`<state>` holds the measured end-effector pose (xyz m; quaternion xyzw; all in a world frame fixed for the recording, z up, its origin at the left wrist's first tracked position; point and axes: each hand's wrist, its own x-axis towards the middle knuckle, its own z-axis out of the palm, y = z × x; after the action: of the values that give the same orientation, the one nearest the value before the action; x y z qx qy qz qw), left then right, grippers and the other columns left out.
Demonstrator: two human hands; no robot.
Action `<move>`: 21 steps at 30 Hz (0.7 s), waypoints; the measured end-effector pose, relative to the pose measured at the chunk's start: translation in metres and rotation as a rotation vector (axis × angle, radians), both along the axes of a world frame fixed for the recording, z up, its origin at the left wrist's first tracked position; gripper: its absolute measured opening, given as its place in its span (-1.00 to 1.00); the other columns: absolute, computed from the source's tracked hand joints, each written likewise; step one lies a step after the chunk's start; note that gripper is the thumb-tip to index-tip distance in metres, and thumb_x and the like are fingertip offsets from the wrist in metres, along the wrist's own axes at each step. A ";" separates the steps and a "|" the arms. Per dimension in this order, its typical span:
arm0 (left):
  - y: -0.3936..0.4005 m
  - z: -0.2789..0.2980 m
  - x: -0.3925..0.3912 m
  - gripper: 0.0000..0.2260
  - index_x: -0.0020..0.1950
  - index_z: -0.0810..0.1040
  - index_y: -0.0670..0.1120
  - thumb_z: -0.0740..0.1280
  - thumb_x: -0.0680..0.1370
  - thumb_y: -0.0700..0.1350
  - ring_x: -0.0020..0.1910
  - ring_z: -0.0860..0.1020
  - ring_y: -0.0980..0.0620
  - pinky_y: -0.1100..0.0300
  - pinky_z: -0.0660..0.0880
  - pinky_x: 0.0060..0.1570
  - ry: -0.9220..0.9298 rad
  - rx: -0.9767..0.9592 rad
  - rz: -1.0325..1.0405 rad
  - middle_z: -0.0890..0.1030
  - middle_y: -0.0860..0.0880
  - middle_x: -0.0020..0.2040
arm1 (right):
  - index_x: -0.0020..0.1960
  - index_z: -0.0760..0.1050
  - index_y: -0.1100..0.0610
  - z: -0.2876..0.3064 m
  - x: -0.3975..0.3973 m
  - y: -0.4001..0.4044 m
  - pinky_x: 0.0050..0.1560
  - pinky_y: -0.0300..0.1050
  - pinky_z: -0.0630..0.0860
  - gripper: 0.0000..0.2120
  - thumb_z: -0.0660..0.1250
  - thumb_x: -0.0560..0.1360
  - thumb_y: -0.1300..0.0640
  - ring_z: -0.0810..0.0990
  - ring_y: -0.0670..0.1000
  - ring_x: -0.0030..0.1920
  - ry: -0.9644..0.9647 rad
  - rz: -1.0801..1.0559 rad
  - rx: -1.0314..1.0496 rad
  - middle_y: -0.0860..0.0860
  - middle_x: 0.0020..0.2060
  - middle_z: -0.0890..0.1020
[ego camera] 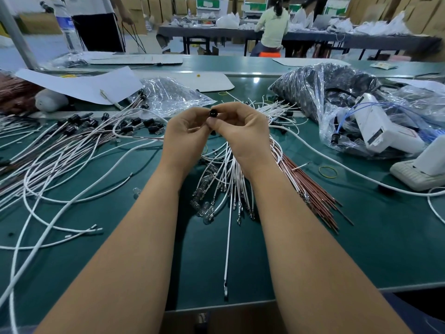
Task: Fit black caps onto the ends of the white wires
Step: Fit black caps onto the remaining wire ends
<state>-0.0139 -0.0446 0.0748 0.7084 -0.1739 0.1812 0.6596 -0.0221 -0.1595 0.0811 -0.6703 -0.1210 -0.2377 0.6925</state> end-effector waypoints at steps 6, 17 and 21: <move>0.003 -0.001 0.001 -0.87 -0.02 0.62 -0.12 0.35 0.53 -0.32 -0.25 0.59 0.21 0.29 0.55 -0.14 -0.001 0.083 0.020 0.64 0.01 -0.22 | -0.10 0.59 0.07 -0.001 0.000 -0.001 -0.07 -0.09 0.64 -0.85 0.46 0.43 0.30 0.63 -0.05 -0.24 0.068 -0.060 -0.070 0.02 -0.27 0.64; 0.000 -0.010 0.006 -0.92 -0.08 0.61 -0.17 0.35 0.56 -0.18 -0.32 0.50 0.16 0.38 0.43 -0.26 0.114 0.285 0.087 0.62 -0.03 -0.25 | -0.21 0.49 0.08 -0.008 0.005 -0.002 -0.28 -0.27 0.54 -0.81 0.32 0.55 0.28 0.58 -0.15 -0.40 0.245 -0.067 -0.042 0.00 -0.36 0.60; 0.000 -0.011 0.005 -0.90 -0.13 0.60 -0.12 0.33 0.56 -0.19 -0.33 0.51 0.19 0.38 0.43 -0.25 0.114 0.304 0.099 0.61 0.02 -0.27 | -0.21 0.50 0.08 -0.010 0.005 0.000 -0.20 -0.21 0.56 -0.81 0.33 0.55 0.29 0.57 -0.06 -0.32 0.270 -0.042 -0.045 0.03 -0.32 0.59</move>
<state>-0.0093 -0.0445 0.0637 0.8170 -0.1265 0.1445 0.5438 -0.0176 -0.1599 0.0708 -0.7138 -0.0178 -0.1569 0.6823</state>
